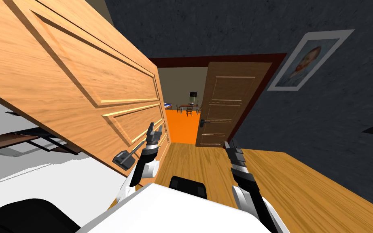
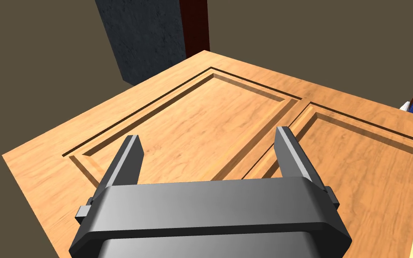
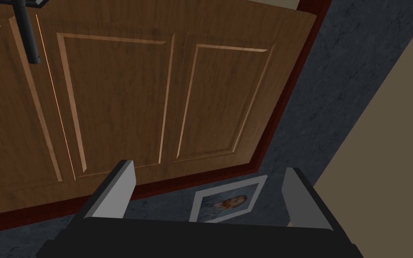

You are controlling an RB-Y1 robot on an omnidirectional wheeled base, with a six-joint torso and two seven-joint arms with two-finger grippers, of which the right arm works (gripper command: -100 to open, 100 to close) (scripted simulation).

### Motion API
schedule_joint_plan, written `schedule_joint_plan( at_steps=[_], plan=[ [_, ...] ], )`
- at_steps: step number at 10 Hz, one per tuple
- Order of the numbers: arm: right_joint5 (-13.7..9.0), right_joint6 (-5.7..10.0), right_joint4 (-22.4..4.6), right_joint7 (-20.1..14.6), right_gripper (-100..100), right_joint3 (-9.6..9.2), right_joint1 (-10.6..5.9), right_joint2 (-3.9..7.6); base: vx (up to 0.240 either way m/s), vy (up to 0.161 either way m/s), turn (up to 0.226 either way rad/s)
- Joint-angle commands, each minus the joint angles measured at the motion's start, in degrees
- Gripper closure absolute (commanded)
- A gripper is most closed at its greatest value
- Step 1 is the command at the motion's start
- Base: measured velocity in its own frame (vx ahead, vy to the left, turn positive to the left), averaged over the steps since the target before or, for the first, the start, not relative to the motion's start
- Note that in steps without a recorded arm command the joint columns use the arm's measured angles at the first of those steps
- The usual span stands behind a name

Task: Pull the door open

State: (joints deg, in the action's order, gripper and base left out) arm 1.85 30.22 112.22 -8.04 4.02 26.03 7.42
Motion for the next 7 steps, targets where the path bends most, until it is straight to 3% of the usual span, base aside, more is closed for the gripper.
schedule_joint_plan(
  at_steps=[1,7],
  plan=[
    [0.62,-0.36,-2.07,-1.48,-100,0.29,-0.68,0.67,0.116,0.007,0.05],
    [2.63,-1.98,-7.9,-5.85,-100,1.0,-2.71,2.59,0.121,0.008,0.049]
  ],
)
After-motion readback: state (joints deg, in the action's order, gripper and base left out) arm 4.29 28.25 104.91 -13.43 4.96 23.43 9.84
